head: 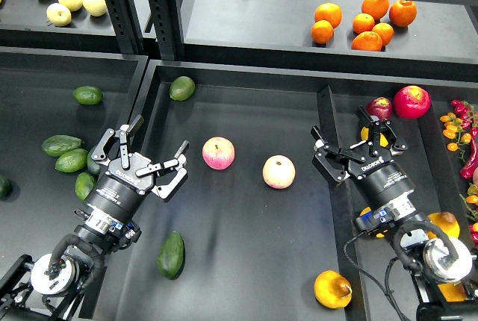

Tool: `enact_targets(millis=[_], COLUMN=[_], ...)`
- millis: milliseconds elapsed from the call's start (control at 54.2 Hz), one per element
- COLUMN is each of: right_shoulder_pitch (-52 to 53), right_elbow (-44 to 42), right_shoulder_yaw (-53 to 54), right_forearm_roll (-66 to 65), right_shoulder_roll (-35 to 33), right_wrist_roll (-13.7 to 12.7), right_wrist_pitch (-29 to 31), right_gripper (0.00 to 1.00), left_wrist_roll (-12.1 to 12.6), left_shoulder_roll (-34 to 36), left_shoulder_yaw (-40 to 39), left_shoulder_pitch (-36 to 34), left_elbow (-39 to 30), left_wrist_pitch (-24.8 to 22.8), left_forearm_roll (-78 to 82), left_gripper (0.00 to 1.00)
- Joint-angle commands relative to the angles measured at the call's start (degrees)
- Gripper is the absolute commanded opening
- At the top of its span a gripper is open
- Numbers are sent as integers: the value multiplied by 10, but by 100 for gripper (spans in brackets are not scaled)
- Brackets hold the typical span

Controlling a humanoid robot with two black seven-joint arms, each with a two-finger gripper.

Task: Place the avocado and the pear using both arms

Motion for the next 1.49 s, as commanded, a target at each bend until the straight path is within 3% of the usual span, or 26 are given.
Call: enact_targets(millis=[0, 1089, 1439, 1476], right_shoulder_pitch=[0, 0, 1, 3], right_elbow=[0, 0, -1, -1], right_shoulder_yaw=[-1, -3, 3, 6], right_forearm_roll=[0, 0, -2, -3], right_shoulder_roll=[0, 0, 0, 0], right_wrist_roll=[0, 0, 0, 0], right_wrist_pitch=[1, -3, -7, -9], right_gripper=[100, 100, 100, 100], left_wrist_roll=[3, 5, 53, 66], left_shoulder_roll=[0, 0, 1, 39], left_shoulder_yaw=[1, 4, 9, 21], left_shoulder_pitch=[-1, -9, -53, -76], left_elbow=[4, 8, 37, 41], left_wrist_pitch=[0, 0, 0, 0], left_forearm_roll=[0, 3, 7, 7], left_gripper=[100, 100, 100, 100])
